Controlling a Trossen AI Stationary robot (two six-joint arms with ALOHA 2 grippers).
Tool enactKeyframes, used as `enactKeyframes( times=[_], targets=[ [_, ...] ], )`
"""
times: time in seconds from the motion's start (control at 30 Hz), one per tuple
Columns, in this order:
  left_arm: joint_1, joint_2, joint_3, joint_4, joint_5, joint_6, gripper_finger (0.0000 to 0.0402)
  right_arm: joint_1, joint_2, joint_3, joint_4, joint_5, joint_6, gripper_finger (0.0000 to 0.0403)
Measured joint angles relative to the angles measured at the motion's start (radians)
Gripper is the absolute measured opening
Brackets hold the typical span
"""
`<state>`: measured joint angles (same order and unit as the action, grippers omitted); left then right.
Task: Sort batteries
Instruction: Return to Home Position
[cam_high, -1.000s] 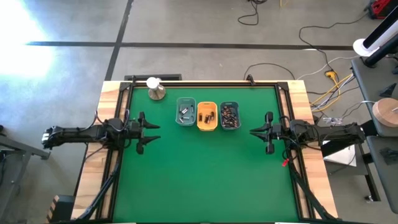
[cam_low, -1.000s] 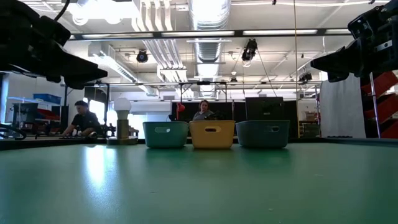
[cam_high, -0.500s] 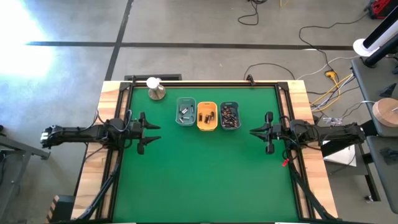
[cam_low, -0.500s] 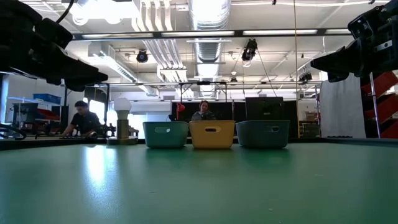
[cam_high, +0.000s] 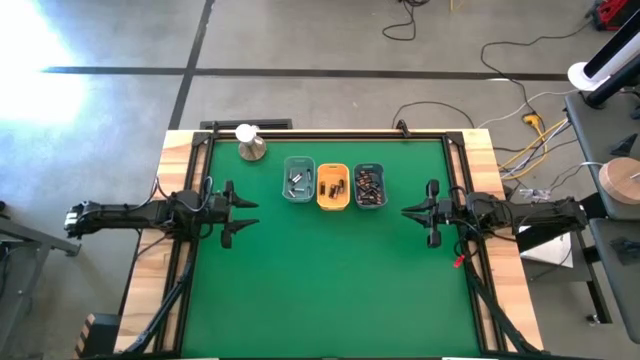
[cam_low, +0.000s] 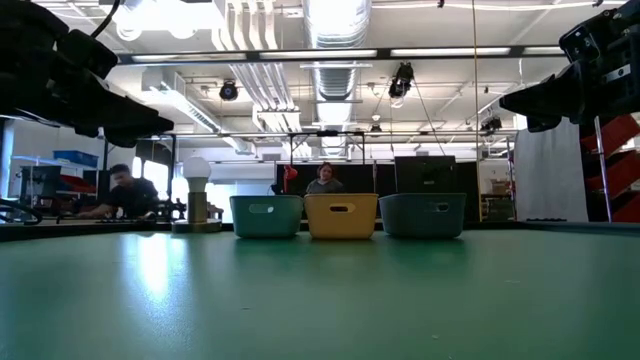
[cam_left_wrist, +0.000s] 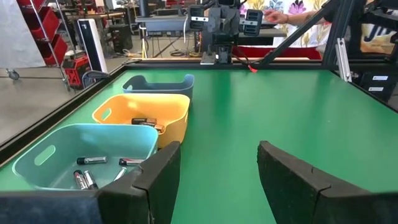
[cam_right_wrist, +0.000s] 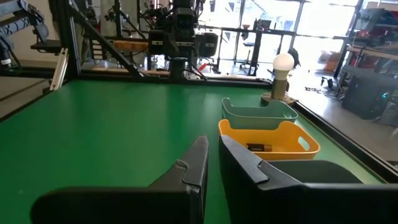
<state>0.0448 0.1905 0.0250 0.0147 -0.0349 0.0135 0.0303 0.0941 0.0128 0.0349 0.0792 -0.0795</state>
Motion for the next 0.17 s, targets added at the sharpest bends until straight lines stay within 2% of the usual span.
enactKeyframes(
  times=[0.17],
  targets=[
    [0.0,0.0,0.0,0.0,0.0,0.0,0.0191,0.0,0.0,0.0,0.0,0.0,0.0,0.0034]
  ],
)
